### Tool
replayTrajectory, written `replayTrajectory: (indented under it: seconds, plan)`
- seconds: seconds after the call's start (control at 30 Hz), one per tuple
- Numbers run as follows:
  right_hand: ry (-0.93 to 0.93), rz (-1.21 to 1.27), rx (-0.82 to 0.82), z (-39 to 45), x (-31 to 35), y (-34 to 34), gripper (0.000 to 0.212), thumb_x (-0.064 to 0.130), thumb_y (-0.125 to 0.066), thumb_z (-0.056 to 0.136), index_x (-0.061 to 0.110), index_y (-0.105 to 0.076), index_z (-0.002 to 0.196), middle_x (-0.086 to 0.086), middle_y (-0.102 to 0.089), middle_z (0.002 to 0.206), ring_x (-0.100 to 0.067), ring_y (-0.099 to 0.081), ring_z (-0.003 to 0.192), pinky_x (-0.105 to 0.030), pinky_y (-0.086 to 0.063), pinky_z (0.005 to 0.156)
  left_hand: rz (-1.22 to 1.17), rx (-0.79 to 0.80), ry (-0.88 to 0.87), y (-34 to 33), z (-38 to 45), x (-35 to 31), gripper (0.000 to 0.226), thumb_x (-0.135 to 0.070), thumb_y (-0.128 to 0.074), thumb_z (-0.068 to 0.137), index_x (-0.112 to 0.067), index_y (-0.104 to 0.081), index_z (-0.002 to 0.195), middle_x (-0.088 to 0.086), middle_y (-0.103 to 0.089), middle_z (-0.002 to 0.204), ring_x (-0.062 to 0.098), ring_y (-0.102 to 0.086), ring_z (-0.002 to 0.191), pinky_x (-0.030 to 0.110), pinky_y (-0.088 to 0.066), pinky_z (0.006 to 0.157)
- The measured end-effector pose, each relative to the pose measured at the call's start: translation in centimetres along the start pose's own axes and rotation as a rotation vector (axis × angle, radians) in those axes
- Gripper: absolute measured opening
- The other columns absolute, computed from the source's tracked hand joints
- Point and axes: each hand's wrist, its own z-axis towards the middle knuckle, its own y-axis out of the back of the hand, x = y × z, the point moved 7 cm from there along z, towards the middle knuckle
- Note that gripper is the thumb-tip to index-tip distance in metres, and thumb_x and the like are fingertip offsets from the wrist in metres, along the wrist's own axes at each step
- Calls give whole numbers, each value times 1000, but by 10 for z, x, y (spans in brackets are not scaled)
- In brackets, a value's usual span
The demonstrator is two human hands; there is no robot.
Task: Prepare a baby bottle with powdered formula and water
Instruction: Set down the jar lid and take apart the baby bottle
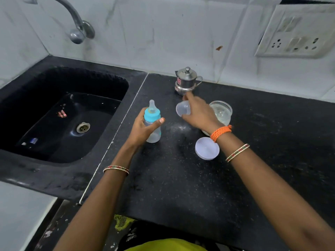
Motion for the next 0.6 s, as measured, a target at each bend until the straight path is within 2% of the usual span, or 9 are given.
replayTrajectory:
  seconds: [0.13,0.27,0.33,0.37,0.43,0.5,0.53,0.6]
  plan:
    - [-15,-93,95,-2,8,-39,50,10,-60,81,22,-46,128,-14,-51,118,-37,-52,110,-44,-49,84,42,-9,29,4,-3,0,38,-19,-69,81,-13,-48,113,-7,-55,92,3,-54,81,8,-45,68]
    - [-83,-55,197,-3,1,-65,52,12,-58,83,25,-45,132,-13,-48,123,-36,-49,116,-48,-47,92,86,35,72,10,-5,5,69,-14,-70,80,-22,-26,133,-20,-46,111,-11,-49,89,-4,-37,66]
    - [-136,-66,271,-4,-2,-72,64,15,-61,83,24,-35,141,-15,-40,135,-38,-46,122,-48,-46,96,89,89,105,11,-7,7,87,-12,-69,82,-27,-6,141,-22,-45,112,-12,-49,91,-2,-36,70]
    - [-165,-90,281,-5,-1,-71,73,18,-62,82,22,-27,145,-17,-31,143,-40,-42,127,-48,-44,98,93,113,116,11,-7,8,96,-11,-68,82,-26,4,143,-22,-46,109,-8,-50,95,3,-37,77]
    - [-191,-59,149,-7,10,-57,77,23,-62,81,15,-22,147,-18,-21,150,-40,-36,131,-49,-42,99,128,151,113,12,-7,8,106,-9,-67,83,-24,18,144,-14,-47,115,2,-47,107,14,-34,89]
    - [-179,189,-56,-10,26,-37,64,27,-62,79,13,-37,136,-12,-41,137,-31,-49,118,-45,-47,93,163,141,84,11,-5,3,109,-8,-69,81,-23,19,144,-8,-44,121,5,-44,113,14,-32,91]
    - [-192,367,-95,-12,34,-33,54,31,-63,79,13,-45,126,-7,-51,124,-26,-56,107,-42,-49,86,180,101,61,11,-4,-2,109,-12,-72,79,-22,14,146,-7,-47,121,6,-47,111,17,-36,92]
    - [-248,642,-59,-16,46,-39,42,44,-66,78,15,-55,105,1,-61,96,-17,-61,85,-35,-48,70,244,-52,-11,14,-3,-15,103,-25,-77,73,-19,-5,147,-6,-58,115,8,-56,102,26,-46,89]
